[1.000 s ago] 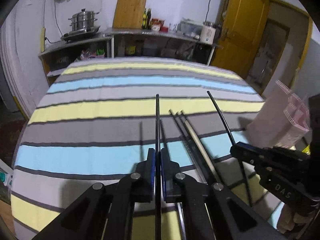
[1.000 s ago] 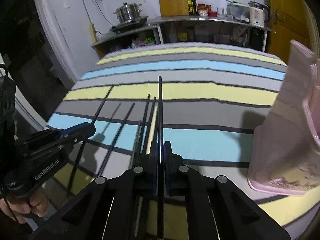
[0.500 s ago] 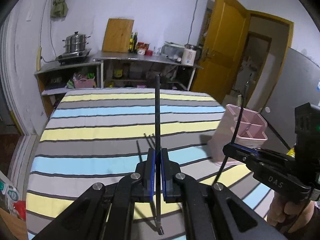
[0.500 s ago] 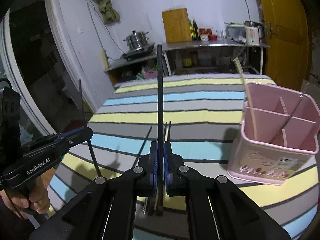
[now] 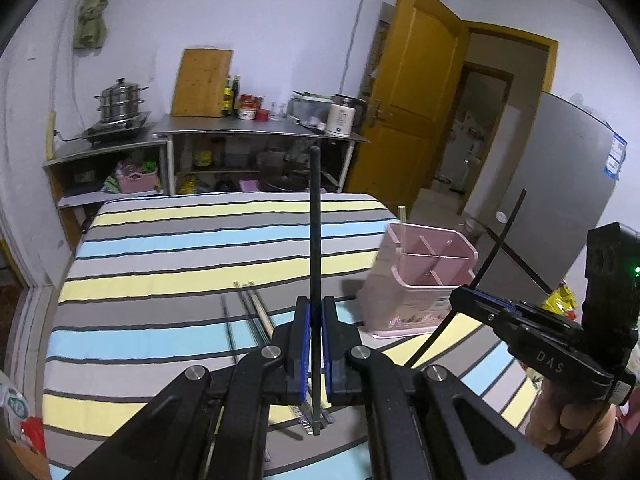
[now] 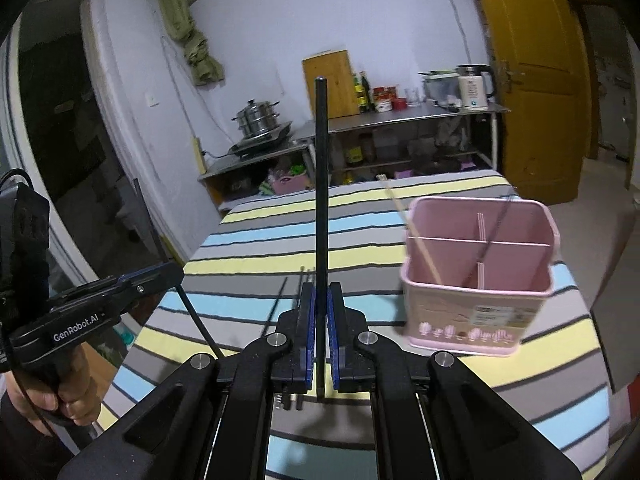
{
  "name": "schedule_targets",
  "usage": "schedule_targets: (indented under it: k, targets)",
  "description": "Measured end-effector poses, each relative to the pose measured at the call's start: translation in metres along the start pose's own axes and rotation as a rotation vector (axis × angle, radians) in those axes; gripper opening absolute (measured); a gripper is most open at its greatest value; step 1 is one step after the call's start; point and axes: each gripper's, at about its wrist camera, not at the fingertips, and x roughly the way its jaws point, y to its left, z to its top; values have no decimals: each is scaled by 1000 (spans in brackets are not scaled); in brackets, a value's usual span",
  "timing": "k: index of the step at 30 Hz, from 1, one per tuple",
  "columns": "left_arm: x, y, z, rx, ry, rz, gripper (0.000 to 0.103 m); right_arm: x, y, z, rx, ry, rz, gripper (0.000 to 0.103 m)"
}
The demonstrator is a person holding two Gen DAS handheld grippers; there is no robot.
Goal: Organize utensils
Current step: 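Lift the chopstick with the right tool and release it into the pink holder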
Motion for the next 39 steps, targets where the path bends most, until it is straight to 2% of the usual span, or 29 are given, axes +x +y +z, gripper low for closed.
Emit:
schedule_targets:
  k: [6, 11, 15, 21, 29, 39]
  targets:
    - [14, -38, 27, 49, -2, -75, 5, -21, -30, 8, 53, -39, -47, 6]
    - [23, -72, 59, 70, -46, -135, 5, -43, -50, 28, 79, -101, -87, 6]
    - [30, -86, 86, 61, -84, -171, 5, -55, -64, 48, 94, -158, -122, 6]
    - [50, -96, 120, 65, -147, -184, 5, -58, -81, 71, 114, -218, -150, 6]
    - [99, -87, 114, 55, -125, -170, 5, -26, -92, 73, 117, -206, -163, 6]
    - [141, -67, 82, 39, -41, -151, 5, 15, -101, 46, 116, -95, -188, 6]
